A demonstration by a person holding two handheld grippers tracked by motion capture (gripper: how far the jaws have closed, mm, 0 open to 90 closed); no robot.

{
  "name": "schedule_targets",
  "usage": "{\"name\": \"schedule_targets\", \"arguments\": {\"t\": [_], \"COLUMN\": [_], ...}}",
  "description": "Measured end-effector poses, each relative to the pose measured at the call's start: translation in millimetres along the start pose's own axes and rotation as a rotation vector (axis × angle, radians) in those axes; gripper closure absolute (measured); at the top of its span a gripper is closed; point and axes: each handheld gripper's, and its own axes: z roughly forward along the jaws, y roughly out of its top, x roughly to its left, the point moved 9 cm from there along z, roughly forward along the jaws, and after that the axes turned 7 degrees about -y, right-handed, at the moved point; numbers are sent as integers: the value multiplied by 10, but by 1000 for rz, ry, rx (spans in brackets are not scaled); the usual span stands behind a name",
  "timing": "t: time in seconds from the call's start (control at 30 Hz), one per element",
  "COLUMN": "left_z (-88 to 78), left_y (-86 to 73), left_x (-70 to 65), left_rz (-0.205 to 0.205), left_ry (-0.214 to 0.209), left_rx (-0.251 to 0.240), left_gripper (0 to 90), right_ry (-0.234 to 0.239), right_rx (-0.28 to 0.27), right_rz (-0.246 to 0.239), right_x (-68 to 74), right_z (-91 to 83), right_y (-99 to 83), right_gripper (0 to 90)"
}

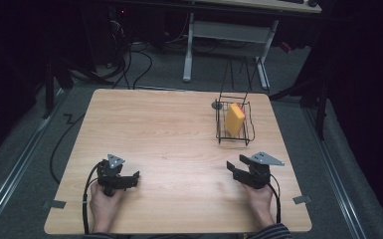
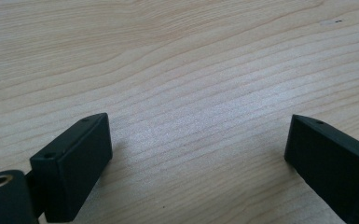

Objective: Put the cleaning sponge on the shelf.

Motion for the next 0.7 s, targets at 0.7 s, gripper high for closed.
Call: {"name": "schedule_targets", "arguments": {"t": [0.7], "left_z": [0], "left_y": [0], "left_x": [0], "left_rz": [0], "left_ry": [0], "left_rx": [0], "left_gripper": [78], "right_ry": [-21], "right_rx": [84], "right_rz": [-28], "right_x": [1], "right_z": [230], "right_y": [-203], "right_gripper": [376]}}
